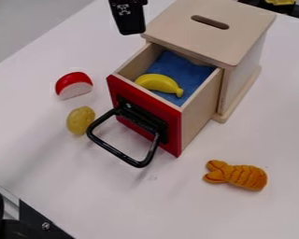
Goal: Close the drawer
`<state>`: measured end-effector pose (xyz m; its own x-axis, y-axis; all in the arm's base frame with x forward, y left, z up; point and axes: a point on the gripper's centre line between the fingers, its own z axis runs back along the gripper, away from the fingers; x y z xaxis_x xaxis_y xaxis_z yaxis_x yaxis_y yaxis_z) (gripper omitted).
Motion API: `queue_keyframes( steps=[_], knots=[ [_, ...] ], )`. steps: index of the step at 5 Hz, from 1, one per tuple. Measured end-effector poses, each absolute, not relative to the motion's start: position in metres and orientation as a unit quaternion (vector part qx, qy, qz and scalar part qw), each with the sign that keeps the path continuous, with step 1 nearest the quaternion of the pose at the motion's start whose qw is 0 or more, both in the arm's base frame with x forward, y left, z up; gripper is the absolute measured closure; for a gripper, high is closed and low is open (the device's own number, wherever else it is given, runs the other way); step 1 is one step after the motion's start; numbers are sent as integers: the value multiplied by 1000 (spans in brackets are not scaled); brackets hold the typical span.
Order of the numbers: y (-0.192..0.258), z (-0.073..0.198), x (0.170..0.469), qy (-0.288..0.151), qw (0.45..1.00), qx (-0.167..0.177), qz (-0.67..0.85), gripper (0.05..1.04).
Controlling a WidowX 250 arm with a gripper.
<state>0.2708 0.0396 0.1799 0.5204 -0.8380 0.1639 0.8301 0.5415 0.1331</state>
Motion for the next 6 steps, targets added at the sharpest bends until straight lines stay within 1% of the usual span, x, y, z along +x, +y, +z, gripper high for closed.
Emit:
queue_keyframes(
  steps=[1, 2, 3, 4, 5, 6],
  knots=[
    [38, 171, 268, -93, 873, 7, -478, 100],
    [34, 165, 262, -93, 888, -8, -451, 100],
    [31, 165, 253, -106, 902, -8, -418, 100],
    [33, 159, 238, -116, 934, -12, -338, 100],
    [37, 143, 222, -105, 962, 17, -253, 100],
    [35, 127, 211, -89, 975, 37, -199, 100]
  ],
)
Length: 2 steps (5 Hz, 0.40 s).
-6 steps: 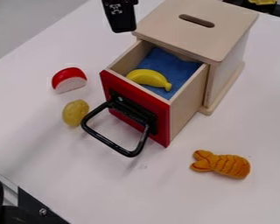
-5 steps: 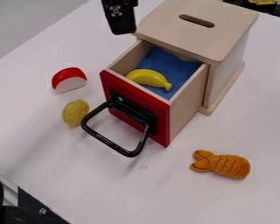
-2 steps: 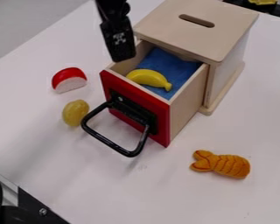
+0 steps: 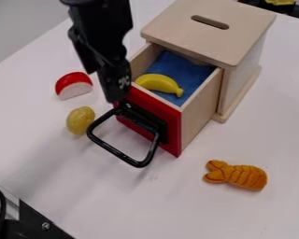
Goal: Close the drawer
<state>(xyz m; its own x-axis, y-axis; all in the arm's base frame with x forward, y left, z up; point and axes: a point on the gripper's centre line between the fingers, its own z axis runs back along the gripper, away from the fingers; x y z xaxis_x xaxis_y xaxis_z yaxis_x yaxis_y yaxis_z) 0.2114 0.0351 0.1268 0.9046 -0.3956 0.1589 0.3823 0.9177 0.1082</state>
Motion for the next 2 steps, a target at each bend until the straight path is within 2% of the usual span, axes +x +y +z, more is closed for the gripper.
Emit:
queue_keyframes(
  steps=[2],
  knots=[
    [36, 94, 220, -59, 979, 68, -181, 100]
  ],
)
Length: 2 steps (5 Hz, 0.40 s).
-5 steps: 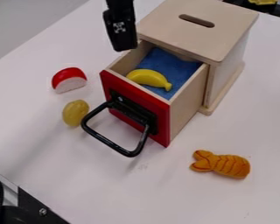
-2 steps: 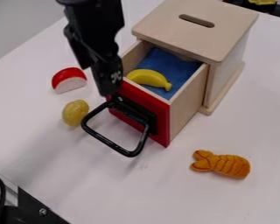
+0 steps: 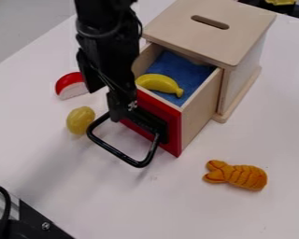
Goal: Close the drawer
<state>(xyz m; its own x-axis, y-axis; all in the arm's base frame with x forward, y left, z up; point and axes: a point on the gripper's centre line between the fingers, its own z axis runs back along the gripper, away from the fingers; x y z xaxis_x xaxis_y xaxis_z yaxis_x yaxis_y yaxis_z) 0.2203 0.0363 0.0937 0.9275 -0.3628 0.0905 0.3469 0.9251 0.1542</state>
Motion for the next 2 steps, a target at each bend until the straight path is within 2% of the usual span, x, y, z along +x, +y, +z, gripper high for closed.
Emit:
queue_keyframes(
  steps=[2],
  knots=[
    [35, 73, 229, -37, 985, 58, -160, 100]
  ],
)
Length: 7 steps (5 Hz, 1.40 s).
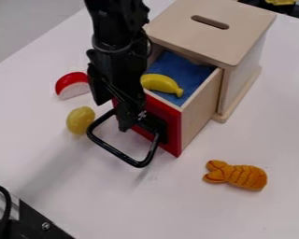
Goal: Close the drawer
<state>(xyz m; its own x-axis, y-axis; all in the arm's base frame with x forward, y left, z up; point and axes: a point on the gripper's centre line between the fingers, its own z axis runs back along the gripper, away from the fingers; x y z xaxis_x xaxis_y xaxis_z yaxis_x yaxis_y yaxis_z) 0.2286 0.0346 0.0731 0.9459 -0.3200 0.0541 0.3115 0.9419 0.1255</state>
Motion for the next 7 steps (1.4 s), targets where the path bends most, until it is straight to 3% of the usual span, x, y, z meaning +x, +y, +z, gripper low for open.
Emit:
queue_keyframes(
  steps=[3, 7],
  knots=[
    [20, 70, 242, -38, 991, 22, -129, 98],
    [20, 79, 291, -74, 992, 15, -98, 98]
  ],
)
